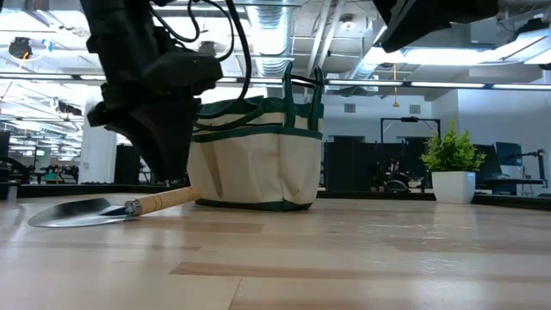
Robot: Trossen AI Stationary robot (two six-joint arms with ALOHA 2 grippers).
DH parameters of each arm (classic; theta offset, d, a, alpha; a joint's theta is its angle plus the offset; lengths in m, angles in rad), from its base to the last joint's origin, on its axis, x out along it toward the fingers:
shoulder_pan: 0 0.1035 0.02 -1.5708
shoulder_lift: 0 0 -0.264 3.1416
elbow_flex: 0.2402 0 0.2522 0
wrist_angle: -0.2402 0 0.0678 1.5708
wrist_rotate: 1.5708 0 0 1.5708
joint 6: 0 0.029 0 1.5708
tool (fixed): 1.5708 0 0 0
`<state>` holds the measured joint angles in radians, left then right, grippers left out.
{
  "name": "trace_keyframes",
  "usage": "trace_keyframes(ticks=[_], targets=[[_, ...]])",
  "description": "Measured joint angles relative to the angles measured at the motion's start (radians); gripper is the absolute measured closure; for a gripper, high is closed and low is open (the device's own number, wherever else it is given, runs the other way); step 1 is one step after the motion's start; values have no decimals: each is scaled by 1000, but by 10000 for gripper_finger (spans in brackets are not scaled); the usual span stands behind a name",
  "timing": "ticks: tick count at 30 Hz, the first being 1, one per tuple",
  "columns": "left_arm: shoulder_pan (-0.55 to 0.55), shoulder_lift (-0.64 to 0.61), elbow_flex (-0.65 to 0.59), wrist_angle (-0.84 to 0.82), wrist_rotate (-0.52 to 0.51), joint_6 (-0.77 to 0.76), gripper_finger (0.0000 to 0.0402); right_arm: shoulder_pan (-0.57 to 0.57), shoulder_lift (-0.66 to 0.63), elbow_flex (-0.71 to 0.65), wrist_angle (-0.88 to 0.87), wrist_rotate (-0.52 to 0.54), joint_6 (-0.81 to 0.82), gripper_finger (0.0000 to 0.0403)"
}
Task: Pick & Place Garden tools in Gardening bag
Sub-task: Put the brown trowel into the brown gardening bag
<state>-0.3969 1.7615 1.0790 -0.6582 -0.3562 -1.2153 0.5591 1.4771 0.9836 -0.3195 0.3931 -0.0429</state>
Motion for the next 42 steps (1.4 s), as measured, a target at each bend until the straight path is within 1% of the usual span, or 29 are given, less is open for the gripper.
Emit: trace_keyframes(ticks=[3, 7, 10, 15, 23, 31, 39, 42], targets=[[0, 0, 0, 0, 21, -1, 251, 0, 0, 0, -1, 0, 0, 403], [0, 1, -4, 6, 33, -2, 241, 0, 0, 0, -2, 0, 0, 403], [0, 3, -36, 7, 54, -26, 241, 1, 0, 0, -2, 0, 0, 403], [0, 4, -105, 44, 119, -95, 242, 1, 0, 0, -2, 0, 0, 403], [-7, 3, -113, 101, 132, -103, 243, 0, 0, 0, -2, 1, 2, 403], [-17, 3, -113, 104, 163, -103, 265, 0, 0, 0, -2, 1, 10, 403], [-32, 3, -113, 104, 178, -97, 305, 0, 0, 0, -1, 1, 10, 403], [-32, 3, -113, 103, 179, -47, 320, 0, 0, 0, -2, 1, 10, 403]])
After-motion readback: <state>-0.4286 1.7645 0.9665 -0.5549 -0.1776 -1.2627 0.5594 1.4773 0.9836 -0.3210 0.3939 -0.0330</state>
